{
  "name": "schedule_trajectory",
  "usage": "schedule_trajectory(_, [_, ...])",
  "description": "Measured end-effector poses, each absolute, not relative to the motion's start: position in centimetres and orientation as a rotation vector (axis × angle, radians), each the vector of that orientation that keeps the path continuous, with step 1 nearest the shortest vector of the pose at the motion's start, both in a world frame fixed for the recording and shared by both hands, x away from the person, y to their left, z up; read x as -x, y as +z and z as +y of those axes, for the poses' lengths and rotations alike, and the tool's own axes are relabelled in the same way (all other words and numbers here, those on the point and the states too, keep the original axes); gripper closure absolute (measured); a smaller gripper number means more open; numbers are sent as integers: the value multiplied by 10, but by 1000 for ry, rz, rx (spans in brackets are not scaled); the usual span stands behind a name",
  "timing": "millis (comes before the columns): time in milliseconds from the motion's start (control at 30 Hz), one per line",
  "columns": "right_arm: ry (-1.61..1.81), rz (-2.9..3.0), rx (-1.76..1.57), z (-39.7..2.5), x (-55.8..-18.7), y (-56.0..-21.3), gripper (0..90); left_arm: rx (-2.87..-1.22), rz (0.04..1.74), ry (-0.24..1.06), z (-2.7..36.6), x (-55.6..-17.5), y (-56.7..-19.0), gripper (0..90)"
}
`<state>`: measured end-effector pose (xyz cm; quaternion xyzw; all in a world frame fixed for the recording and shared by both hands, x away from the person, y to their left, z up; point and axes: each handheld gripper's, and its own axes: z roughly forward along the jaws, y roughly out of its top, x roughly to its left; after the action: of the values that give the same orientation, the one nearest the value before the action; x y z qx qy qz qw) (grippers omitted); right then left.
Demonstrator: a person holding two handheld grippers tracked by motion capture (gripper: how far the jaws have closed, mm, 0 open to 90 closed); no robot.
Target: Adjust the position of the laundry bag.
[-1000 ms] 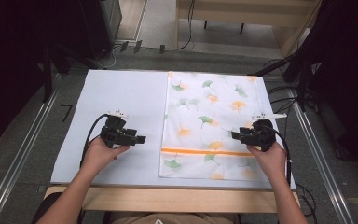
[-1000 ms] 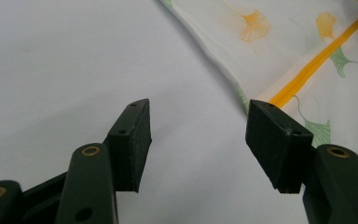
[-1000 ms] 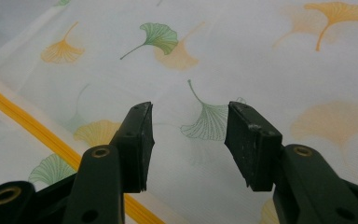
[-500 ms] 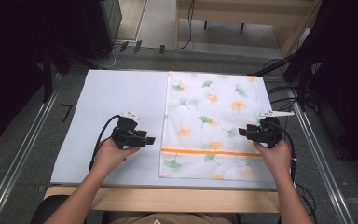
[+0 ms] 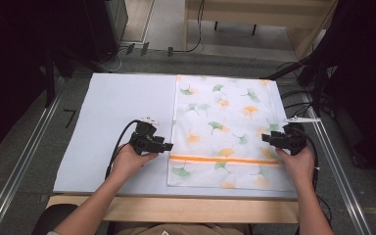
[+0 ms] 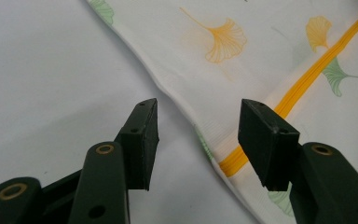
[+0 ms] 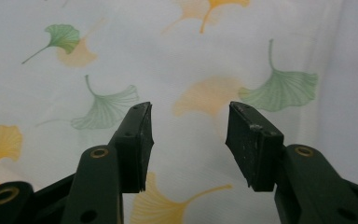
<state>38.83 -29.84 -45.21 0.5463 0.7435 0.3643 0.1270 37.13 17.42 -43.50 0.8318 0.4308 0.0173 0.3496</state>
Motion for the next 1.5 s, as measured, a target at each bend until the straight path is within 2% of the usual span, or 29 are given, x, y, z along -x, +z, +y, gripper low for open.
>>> schedule_trajectory(167, [1033, 2121, -1662, -318, -392, -459, 502, -2176, 1110, 71, 168, -372, -438, 467])
schedule_trajectory(533, [942, 2101, -1695, -328, -393, -467, 442, -2185, 1136, 71, 165, -378, -445, 449])
schedule_trajectory(900, [885, 2126, -1699, -326, -395, -474, 433, -2232, 1116, 95, 154, -379, -453, 450])
schedule_trajectory(1133, [870, 2107, -1703, -326, -394, -474, 444, -2226, 1111, 93, 148, -378, -454, 484])
schedule_trajectory(1333, [890, 2109, -1705, -323, -394, -474, 516, -2228, 1109, 79, 146, -380, -455, 569])
schedule_trajectory(1400, [862, 2106, -1685, -319, -395, -474, 575, -2223, 1108, 64, 146, -381, -455, 632])
schedule_trajectory(1433, [862, 2106, -1685, -319, -395, -474, 575, -2223, 1108, 64, 146, -381, -455, 661])
schedule_trajectory(1467, [837, 2094, -1672, -319, -394, -475, 663, -2226, 1102, 66, 145, -381, -456, 686])
schedule_trajectory(1500, [837, 2094, -1672, -319, -394, -475, 663, -2222, 1104, 69, 144, -380, -456, 686])
